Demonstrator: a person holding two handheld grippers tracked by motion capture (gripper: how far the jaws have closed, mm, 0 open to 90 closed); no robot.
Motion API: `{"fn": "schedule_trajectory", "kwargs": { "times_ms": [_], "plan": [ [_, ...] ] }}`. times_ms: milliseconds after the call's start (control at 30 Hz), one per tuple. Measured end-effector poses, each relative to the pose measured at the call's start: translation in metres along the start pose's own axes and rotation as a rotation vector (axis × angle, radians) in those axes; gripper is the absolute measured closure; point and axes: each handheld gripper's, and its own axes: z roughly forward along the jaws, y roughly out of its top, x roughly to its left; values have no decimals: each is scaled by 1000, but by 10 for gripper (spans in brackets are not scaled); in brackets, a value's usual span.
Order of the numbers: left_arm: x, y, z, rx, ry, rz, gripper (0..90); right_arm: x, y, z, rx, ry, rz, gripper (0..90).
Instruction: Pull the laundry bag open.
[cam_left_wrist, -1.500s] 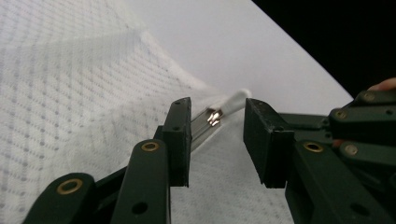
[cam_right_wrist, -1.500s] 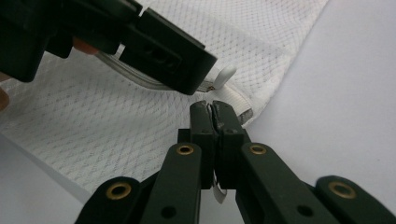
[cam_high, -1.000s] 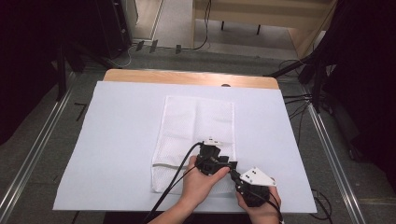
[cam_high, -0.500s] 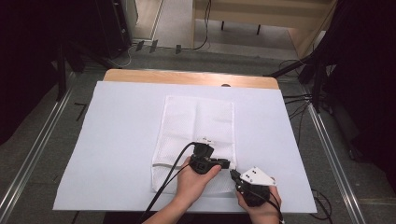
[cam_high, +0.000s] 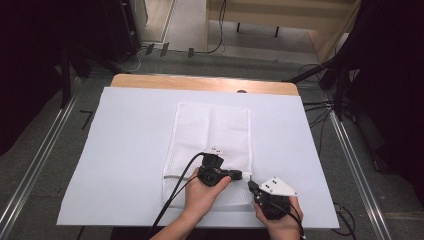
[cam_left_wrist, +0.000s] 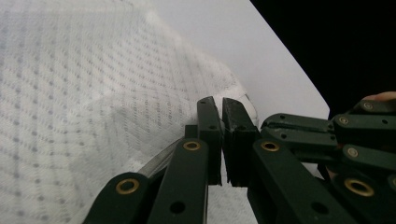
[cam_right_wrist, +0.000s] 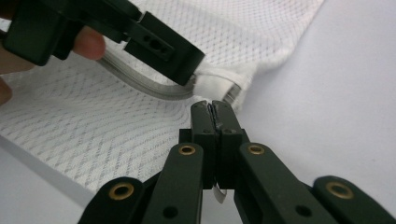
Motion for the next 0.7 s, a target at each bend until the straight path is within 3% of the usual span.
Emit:
{"fn": "schedule_trajectory", "kwargs": {
  "times_ms": [167,367,467,600,700],
  "plan": [
    [0,-2,-3,-8,-6,16,873,-2,0,-1,6,5,14,900],
    [-2,-3,-7,-33,-15,40,873,-1,3,-5,-24,-4,21,900],
    [-2,-4,-8,-29,-9,59,874,-2,1,-4,-23,9,36,900],
    [-1,-5,-9,-38,-16,51,874,-2,1,-3,-13,30,39,900],
    [-2,-6,-9,-42,-13,61,874,-1,4,-4,-17,8,34,900]
  ]
}}
